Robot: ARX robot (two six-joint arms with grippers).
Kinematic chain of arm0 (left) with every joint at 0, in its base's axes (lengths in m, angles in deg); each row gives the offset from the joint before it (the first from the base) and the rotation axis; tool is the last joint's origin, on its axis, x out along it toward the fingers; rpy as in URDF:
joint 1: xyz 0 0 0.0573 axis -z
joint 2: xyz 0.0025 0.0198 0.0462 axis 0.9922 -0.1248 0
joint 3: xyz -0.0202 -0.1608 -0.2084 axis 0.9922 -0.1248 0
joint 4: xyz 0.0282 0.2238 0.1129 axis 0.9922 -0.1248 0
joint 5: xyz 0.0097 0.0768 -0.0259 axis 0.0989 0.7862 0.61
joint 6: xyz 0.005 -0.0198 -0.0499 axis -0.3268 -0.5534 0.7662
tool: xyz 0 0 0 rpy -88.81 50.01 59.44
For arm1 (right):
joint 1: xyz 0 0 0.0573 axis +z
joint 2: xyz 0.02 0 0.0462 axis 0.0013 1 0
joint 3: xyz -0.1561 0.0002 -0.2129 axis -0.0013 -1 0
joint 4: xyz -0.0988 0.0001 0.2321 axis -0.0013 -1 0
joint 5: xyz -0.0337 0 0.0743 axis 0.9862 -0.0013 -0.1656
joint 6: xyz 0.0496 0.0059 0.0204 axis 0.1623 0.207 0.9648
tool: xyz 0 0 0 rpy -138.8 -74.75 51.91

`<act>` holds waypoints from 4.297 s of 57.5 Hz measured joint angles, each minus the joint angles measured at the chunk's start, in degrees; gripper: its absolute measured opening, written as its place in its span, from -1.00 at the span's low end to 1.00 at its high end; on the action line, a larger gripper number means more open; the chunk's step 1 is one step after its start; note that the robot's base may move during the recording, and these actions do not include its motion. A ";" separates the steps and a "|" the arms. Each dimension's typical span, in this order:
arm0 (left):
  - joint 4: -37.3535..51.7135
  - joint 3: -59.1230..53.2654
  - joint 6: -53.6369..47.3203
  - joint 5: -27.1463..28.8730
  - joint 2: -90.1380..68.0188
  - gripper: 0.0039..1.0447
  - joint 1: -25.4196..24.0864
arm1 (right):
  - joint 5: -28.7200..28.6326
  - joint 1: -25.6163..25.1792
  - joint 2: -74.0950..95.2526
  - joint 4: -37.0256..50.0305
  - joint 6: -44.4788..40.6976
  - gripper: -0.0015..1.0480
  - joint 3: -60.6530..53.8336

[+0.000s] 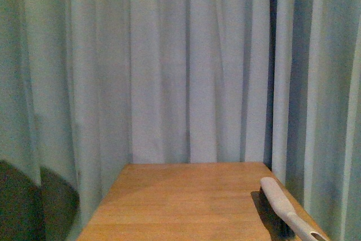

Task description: Clean up trash

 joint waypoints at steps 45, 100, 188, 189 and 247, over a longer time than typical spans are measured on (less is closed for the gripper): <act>0.07 -8.92 19.91 -23.45 16.39 -0.47 -22.67 | 21.73 8.63 14.40 -2.95 -6.10 0.86 5.64; 0.07 -8.92 20.33 -23.67 16.46 -0.47 -22.73 | 5.40 17.77 102.88 -26.34 22.62 0.86 74.62; 0.07 -8.92 20.33 -23.69 16.46 -0.47 -22.73 | 12.52 17.51 91.17 -1.88 16.17 -0.60 59.36; 0.07 -8.92 20.35 -23.67 16.46 -0.47 -22.73 | 12.72 17.49 90.23 -1.29 15.82 -0.60 58.69; 0.07 -8.92 20.35 -23.69 16.46 -0.47 -22.73 | 27.65 24.59 35.19 1.60 6.25 -0.60 33.33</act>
